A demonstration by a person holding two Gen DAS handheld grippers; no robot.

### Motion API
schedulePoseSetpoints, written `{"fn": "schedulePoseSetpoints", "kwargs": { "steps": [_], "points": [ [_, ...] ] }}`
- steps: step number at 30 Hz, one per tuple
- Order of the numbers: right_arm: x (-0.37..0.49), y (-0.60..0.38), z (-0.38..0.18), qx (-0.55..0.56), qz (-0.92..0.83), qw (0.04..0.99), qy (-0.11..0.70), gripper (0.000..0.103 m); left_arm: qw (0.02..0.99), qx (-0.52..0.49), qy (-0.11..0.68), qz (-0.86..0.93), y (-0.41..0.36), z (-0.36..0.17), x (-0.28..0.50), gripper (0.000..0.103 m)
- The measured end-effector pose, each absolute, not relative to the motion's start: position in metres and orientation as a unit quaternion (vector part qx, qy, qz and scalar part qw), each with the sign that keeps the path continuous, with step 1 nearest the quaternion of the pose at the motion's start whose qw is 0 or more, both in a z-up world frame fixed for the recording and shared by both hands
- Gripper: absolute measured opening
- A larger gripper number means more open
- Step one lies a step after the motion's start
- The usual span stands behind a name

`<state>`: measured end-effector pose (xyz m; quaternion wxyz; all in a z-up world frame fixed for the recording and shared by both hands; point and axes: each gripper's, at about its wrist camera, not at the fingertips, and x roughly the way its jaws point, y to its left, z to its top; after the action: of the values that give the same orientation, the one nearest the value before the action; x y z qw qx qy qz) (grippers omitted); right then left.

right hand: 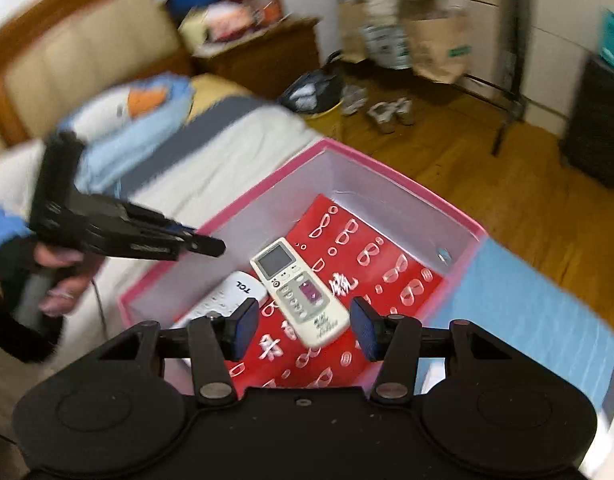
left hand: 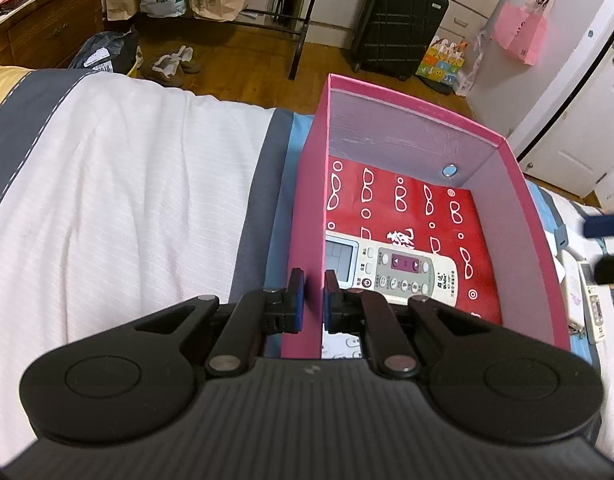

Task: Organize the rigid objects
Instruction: 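Move the right tool back over the remaining remotes and chargers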

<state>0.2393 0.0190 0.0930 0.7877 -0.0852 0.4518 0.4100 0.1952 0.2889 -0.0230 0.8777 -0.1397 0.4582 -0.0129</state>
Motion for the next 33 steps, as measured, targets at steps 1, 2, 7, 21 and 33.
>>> {"fn": "schedulePoseSetpoints", "kwargs": {
  "steps": [1,2,7,21,33],
  "points": [
    [0.235,0.01,0.093,-0.078,0.404,0.789,0.456,0.056,0.876,-0.142,0.461,-0.014,0.289,-0.023,0.196,0.009],
    [0.232,0.001,0.092,-0.069,0.395,0.791,0.462,0.056,0.874,-0.146,0.464,-0.016,0.29,-0.024,0.197,0.009],
    [0.214,-0.033,0.079,0.016,0.357,0.816,0.455,0.056,0.869,-0.126,0.479,-0.013,0.283,-0.03,0.201,0.009],
    [0.2,-0.067,0.058,-0.03,0.157,0.924,0.348,0.067,0.873,-0.03,0.486,-0.022,0.26,-0.017,0.195,0.01],
    [0.241,-0.139,0.004,0.091,0.058,0.882,0.458,0.07,0.864,-0.008,0.502,-0.033,0.244,-0.018,0.194,0.042]
  ]
}}
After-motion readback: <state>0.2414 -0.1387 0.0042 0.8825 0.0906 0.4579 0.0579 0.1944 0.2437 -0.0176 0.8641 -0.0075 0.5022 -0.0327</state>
